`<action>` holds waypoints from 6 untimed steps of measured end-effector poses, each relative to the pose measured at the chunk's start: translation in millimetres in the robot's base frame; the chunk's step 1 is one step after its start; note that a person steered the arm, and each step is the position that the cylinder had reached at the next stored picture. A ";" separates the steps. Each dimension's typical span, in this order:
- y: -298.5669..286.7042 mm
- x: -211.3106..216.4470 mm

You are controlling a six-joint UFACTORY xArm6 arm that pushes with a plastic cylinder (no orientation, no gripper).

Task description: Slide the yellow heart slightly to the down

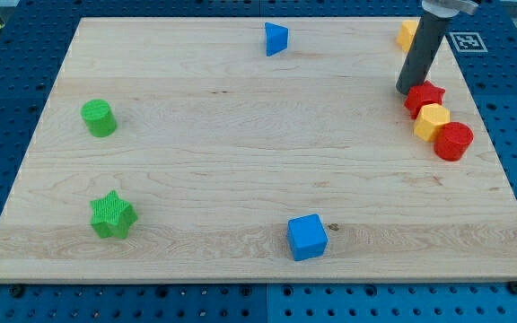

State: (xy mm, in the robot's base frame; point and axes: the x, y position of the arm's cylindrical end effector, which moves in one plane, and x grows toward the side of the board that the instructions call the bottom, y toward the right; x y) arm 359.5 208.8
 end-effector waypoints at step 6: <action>18.8 -165.0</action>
